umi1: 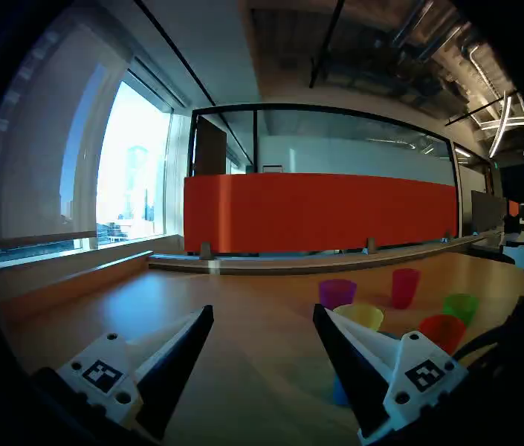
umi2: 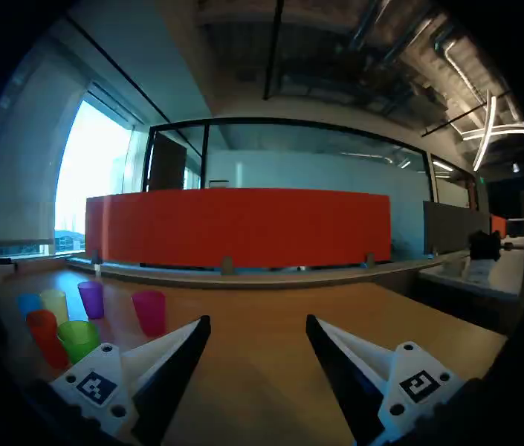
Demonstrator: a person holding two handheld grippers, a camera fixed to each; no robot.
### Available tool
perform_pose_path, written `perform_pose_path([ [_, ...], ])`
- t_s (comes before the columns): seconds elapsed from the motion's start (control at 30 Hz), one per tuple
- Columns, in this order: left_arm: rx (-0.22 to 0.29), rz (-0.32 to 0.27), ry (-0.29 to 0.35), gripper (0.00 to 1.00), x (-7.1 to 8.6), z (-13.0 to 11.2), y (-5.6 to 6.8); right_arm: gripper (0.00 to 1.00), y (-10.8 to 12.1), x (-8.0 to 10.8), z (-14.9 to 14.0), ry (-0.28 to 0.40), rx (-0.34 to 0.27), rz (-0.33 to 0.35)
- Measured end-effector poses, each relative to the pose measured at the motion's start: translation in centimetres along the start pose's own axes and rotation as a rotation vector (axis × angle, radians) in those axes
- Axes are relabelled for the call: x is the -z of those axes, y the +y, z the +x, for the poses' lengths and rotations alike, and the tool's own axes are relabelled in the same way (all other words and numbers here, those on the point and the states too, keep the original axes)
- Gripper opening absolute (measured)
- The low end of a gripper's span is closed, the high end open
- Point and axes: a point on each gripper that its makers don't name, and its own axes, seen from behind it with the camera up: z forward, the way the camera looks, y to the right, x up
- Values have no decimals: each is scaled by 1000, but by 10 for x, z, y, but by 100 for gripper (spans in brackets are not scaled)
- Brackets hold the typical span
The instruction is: Pour water
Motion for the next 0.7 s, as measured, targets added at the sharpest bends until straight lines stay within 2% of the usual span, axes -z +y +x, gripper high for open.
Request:
perform_pose_path([
  [0.7,0,0,0,100,0,0,0,99,-6,-2,-3,-18,-1,7],
])
